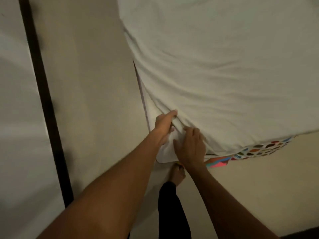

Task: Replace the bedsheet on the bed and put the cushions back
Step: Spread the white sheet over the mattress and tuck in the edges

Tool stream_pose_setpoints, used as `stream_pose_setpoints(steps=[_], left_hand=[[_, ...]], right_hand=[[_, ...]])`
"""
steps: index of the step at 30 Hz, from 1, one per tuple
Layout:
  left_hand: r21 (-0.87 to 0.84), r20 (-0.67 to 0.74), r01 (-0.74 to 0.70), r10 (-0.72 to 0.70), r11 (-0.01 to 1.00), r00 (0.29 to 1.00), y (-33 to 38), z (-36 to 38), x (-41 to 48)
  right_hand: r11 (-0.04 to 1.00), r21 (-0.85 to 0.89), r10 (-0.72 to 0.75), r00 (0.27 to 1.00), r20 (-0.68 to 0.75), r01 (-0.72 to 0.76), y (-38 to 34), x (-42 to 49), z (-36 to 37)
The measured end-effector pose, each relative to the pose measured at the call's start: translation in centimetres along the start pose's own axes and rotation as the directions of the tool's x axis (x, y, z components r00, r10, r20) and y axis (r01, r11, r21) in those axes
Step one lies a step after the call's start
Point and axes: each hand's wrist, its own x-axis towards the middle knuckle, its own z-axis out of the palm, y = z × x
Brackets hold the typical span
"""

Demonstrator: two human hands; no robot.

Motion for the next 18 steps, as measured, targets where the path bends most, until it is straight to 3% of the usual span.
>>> stream_pose_setpoints(steps=[4,6,8,10,12,18], left_hand=[[-0.151,0.133,0.033,-0.013,0.988,0.991,0.4,1.2,1.1],[-0.294,0.134,0.052,-0.013,0.954,0.991,0.2,0.3,0.1],[-0.537,0.177,0.131,-0.041,0.833,0.983,-0.1,-0.6,-0.5],[-0.669,0.229,0.202,-0.06,0.715,0.972,-0.2,-0.9,-0.9],[-0.658,0.224,0.207,-0.075,0.724,0.972,0.0,-0.4,-1.2],[-0.353,0.298,0.278,-0.174,0.893,0.939,0.1,1.8,-3.0]], right_hand=[[0.999,0.02,0.046,0.981,-0.191,-0.043,-0.7,0.4,1.2],[0.986,0.158,0.087,0.971,-0.225,-0.052,-1.1,0.2,0.8],[0.928,0.372,0.1,0.972,-0.212,-0.014,-1.5,-0.3,0.0],[0.869,0.494,0.092,0.972,-0.217,0.028,-1.9,-1.2,-1.7],[0.835,0.545,0.063,0.973,-0.22,0.069,-1.9,-2.0,-3.0],[0.747,0.655,0.002,0.984,-0.177,0.116,-2.0,-4.0,-4.1]])
